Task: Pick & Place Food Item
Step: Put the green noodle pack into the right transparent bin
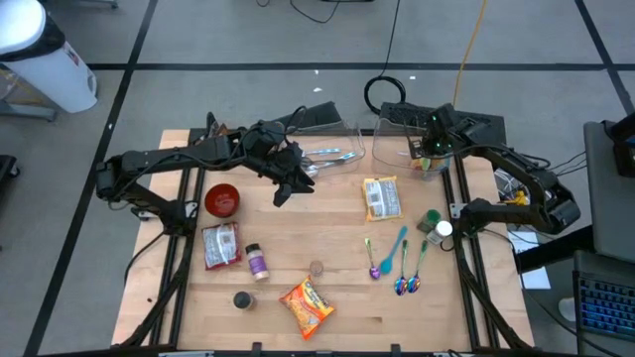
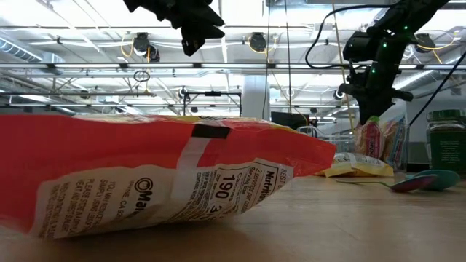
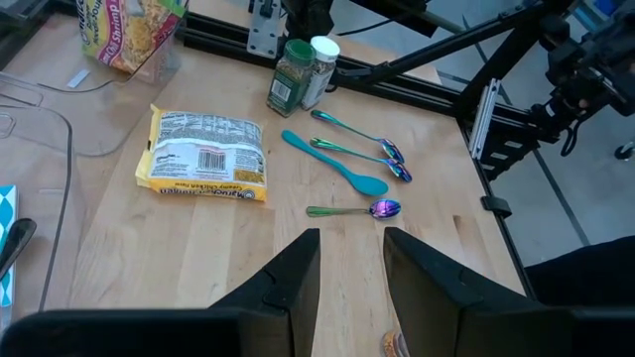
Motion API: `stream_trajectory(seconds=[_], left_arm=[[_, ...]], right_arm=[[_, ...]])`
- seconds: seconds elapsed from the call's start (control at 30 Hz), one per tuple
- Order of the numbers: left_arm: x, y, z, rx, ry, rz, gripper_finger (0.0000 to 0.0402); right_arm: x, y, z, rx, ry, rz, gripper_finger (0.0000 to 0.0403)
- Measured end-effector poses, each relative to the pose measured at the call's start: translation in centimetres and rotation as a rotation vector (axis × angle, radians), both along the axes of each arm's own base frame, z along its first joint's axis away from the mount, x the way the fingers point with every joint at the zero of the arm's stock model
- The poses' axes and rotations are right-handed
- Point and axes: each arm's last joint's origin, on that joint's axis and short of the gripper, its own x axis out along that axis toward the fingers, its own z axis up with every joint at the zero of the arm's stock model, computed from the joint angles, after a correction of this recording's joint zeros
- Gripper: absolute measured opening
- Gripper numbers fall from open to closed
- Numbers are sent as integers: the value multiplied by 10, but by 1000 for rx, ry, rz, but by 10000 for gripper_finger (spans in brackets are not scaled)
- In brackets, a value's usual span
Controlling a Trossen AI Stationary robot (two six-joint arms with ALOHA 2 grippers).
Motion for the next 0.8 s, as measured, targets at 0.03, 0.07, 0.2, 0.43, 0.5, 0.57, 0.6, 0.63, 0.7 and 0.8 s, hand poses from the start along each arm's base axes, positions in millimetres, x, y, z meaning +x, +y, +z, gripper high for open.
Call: stream_trajectory(seconds=[0.03, 0.07, 0.2, 0.43, 0.5, 0.57, 0.6, 0.63, 0.7, 0.8], left_arm=[[0, 0, 0, 0, 0, 0, 120], [0, 0, 0, 0, 0, 0, 120], [0, 0, 0, 0, 0, 0, 120], [0, 0, 0, 6, -2, -4, 120], [0, 0, 0, 8, -2, -4, 120], [0, 0, 0, 8, -2, -4, 120], [0, 0, 0, 8, -2, -4, 120], [0, 0, 0, 8, -2, -4, 120], [0, 0, 0, 8, -2, -4, 120], [0, 0, 0, 10, -3, -6, 120]], right_arm=[[0, 0, 0, 0, 0, 0, 70], [0, 0, 0, 0, 0, 0, 70], [-1, 1, 2, -5, -3, 1, 68], [-2, 4, 5, -22, -15, 2, 68], [-3, 5, 6, -25, -17, 2, 68], [-3, 6, 7, -22, -15, 3, 68], [-4, 7, 8, -18, -12, 5, 68], [-3, 7, 9, -17, -10, 9, 68], [-3, 8, 13, -18, -7, 16, 68], [-2, 9, 18, -20, 15, 17, 68]])
